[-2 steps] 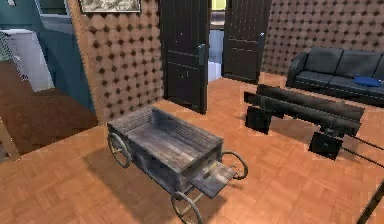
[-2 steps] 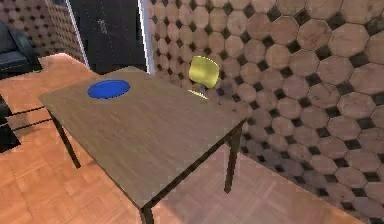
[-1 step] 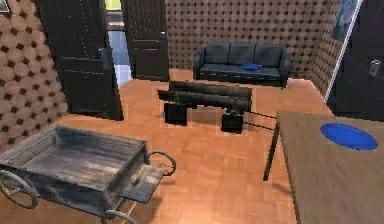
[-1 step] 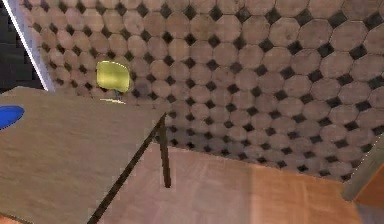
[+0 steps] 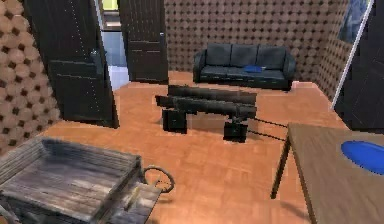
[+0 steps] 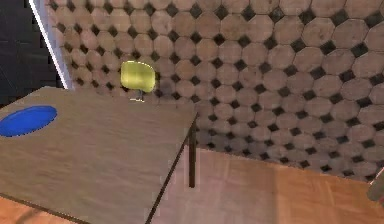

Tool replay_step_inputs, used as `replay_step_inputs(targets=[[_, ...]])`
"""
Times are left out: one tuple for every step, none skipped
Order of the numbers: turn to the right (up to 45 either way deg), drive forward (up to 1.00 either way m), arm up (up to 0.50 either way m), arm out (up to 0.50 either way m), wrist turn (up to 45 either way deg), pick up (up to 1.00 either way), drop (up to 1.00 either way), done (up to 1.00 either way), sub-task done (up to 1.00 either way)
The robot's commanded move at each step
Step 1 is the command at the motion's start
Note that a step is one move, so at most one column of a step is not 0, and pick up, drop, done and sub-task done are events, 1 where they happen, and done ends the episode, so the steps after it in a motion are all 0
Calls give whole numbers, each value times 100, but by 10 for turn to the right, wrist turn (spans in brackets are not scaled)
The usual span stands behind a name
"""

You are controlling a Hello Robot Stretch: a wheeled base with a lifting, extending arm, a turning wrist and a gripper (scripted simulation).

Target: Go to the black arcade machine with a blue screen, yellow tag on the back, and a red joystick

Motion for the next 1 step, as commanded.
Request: replay_step_inputs(targets=[[180,0,0,0,0,0,0,0,0]])
